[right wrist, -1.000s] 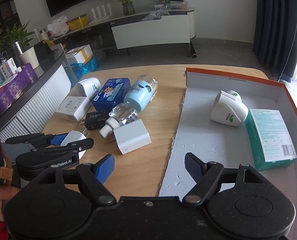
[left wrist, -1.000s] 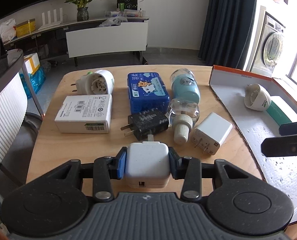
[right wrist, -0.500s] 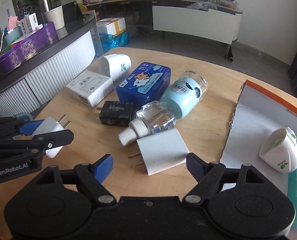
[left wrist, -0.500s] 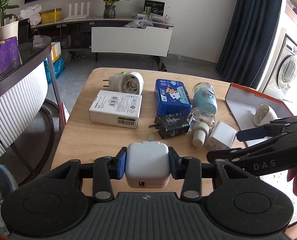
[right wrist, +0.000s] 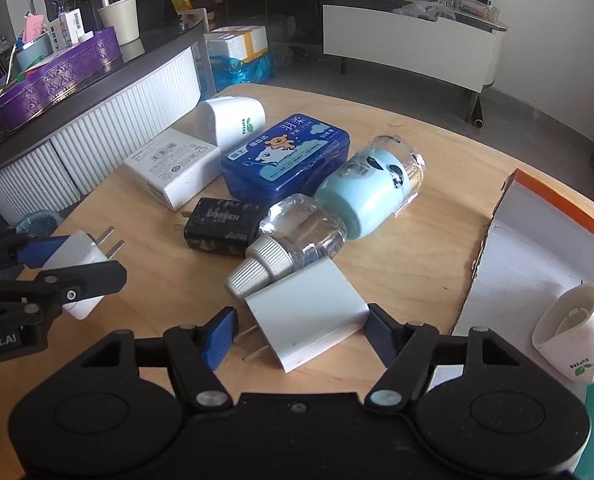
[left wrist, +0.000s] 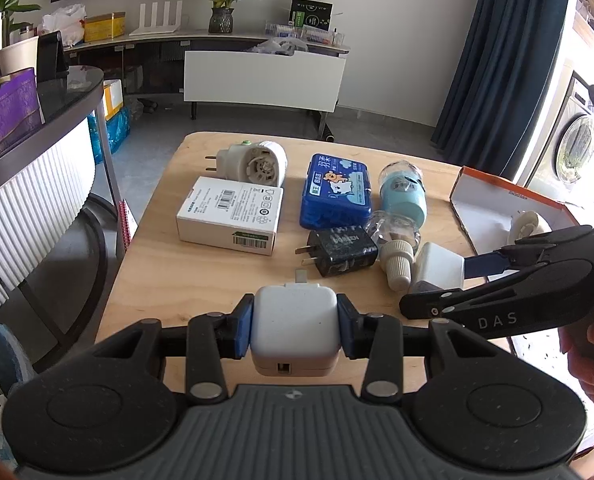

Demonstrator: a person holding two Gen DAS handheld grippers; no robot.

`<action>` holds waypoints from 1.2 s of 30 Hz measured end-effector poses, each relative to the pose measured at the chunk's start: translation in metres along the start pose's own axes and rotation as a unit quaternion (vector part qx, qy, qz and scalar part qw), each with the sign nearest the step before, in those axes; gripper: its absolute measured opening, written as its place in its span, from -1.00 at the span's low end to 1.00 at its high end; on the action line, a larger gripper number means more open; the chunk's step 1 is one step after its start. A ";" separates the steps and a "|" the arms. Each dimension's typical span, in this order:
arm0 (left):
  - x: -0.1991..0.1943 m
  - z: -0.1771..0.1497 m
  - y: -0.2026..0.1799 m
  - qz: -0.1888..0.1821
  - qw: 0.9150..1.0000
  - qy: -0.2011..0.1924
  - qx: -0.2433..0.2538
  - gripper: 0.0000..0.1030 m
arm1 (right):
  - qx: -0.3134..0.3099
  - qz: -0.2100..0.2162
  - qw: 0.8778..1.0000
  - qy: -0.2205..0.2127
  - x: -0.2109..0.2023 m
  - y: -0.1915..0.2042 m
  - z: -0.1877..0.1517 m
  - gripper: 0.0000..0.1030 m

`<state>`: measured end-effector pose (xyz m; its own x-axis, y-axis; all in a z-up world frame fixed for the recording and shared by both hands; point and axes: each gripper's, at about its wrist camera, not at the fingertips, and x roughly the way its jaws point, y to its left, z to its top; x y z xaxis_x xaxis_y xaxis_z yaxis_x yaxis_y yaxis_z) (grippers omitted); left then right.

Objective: Organize rigid objects
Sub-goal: 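Grasp the white square charger with the left gripper and lift it, then grasp the white flat-pin charger with the right gripper while the left gripper holds its charger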

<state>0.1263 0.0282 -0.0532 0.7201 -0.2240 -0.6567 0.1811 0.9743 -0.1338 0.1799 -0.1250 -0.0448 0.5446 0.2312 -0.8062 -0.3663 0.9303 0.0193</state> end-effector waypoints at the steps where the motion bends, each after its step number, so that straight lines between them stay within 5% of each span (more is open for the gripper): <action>1: -0.001 0.000 -0.001 0.000 1.000 0.000 0.000 -0.18 | 0.001 -0.001 1.000 -0.001 -0.002 0.001 -0.002 0.62; 12: -0.015 0.001 -0.011 -0.001 1.000 -0.007 -0.004 -0.19 | 0.057 0.002 0.997 -0.044 -0.052 0.015 -0.024 0.60; 14: -0.018 0.000 -0.013 -0.002 1.000 -0.007 -0.006 -0.19 | 0.061 0.002 0.996 -0.059 -0.063 0.019 -0.027 0.00; 16: -0.022 0.000 -0.017 -0.004 1.000 -0.008 -0.006 -0.19 | 0.071 -0.018 0.995 -0.065 -0.075 0.020 -0.026 -0.27; 18: -0.026 0.000 -0.021 -0.006 1.000 -0.010 -0.002 -0.19 | 0.074 -0.018 0.996 -0.054 -0.079 0.019 -0.028 -0.28; 19: -0.028 -0.001 -0.023 -0.006 1.000 -0.010 -0.002 -0.19 | 0.071 -0.019 0.996 -0.057 -0.080 0.019 -0.031 -0.25; 22: -0.034 -0.004 -0.024 -0.008 1.000 -0.014 -0.001 -0.19 | 0.080 -0.024 0.994 -0.065 -0.083 0.013 -0.045 0.56; 36: -0.034 -0.008 -0.018 0.003 1.000 -0.010 -0.011 -0.18 | 0.071 0.003 0.996 -0.052 -0.050 0.026 -0.039 0.64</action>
<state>0.0935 0.0179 -0.0343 0.7341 -0.2177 -0.6432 0.1617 0.9760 -0.1459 0.1135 -0.1232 -0.0267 0.6202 0.2578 -0.7409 -0.2635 0.9581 0.1128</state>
